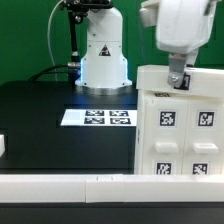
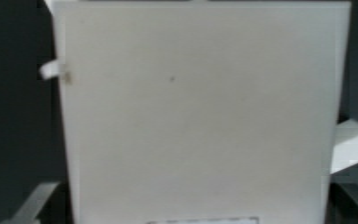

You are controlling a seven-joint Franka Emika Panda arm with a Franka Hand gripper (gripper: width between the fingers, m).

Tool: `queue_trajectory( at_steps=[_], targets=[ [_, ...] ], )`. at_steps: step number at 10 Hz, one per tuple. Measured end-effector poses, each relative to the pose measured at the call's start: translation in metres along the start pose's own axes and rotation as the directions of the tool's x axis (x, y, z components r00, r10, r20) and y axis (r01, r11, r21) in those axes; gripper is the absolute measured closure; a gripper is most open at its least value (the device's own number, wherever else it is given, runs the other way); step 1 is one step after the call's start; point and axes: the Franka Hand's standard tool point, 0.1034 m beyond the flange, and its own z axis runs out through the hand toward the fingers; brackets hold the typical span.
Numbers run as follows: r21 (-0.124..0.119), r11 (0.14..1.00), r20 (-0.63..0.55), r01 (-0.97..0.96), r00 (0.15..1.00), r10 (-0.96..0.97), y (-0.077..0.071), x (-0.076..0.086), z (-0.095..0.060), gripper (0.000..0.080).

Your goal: Assemble cabinet

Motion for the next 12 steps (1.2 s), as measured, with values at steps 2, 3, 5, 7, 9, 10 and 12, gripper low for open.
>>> queue_trajectory(
  at_steps=[2, 3, 5, 7, 9, 10, 12],
  targets=[
    [0.001, 0.962, 0.001, -0.274, 0.962, 0.274, -0.0043, 0.0019, -0.0004, 0.0246],
    [0.008, 0.917, -0.004, -0.398, 0.917, 0.398, -0.0070, 0.0052, -0.0015, 0.0245],
    [0.030, 0.811, -0.006, -0.584, 0.811, 0.585, -0.0049, 0.0030, -0.0007, 0.0245],
    [0.031, 0.713, 0.001, -0.700, 0.714, 0.700, -0.0068, 0.0045, -0.0010, 0.0245],
    [0.037, 0.619, -0.007, -0.784, 0.619, 0.785, -0.0063, 0.0060, -0.0014, 0.0245],
    [0.058, 0.501, -0.049, -0.863, 0.499, 0.865, -0.0057, 0.0030, 0.0000, 0.0244],
    [0.117, 0.237, -0.051, -0.964, 0.233, 0.971, -0.0059, 0.0003, 0.0017, 0.0244]
  ],
)
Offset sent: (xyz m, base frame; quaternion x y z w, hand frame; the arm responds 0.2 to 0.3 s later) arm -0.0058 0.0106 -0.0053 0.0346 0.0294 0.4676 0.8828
